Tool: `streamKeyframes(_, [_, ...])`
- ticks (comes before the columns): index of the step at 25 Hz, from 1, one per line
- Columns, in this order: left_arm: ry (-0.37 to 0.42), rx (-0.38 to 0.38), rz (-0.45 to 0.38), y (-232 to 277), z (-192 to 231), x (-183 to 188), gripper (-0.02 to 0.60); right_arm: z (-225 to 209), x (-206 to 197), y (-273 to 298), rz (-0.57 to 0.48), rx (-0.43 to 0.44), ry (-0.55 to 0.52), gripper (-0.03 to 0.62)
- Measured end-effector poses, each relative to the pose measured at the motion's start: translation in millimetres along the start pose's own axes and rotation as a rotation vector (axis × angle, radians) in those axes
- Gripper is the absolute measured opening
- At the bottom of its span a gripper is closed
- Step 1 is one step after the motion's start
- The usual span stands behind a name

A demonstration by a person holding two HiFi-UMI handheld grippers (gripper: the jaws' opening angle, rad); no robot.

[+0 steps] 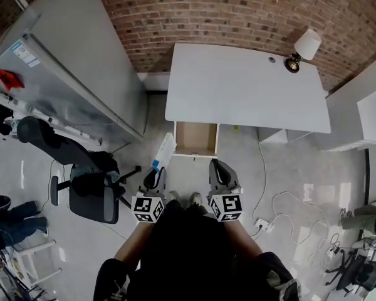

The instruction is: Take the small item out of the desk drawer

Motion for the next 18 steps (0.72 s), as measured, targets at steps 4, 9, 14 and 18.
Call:
streamKeyframes(4, [0.018,-0.042,-0.096,-17.6,-6.9,38.4,0.083,11.1,13.9,-5.0,-0.031,-0.014,-0.003,0.026])
streamKeyframes(9, [0.032,-0.066,-0.18,-35.0,-3.7,69.9,0.083,33.6,25.7,-8.6,-0.046,-0.034,-0.012,0.026])
streamKeyframes(14, [0.038,-0.091,-0.2,-32.4,-1.4,76.3,0.083,51.5,28.5,-10.4,-0.046,-0.026,-0.033,0.026])
streamKeyframes(18, [0.034,-0.11,-0.204,-31.8,-1.7,75.5,0.083,61.0,26.6,-13.2,-0.044,-0.027,-0.036,0.026])
Point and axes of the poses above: the fingertips, and each gripper's own axes: y forward along the fingers, z to its left, x out of its top, the point moved 3 cm from there along -y, backward along the fingers, and after that the axes turned 5 degrees about y, right-handed, at the moved point
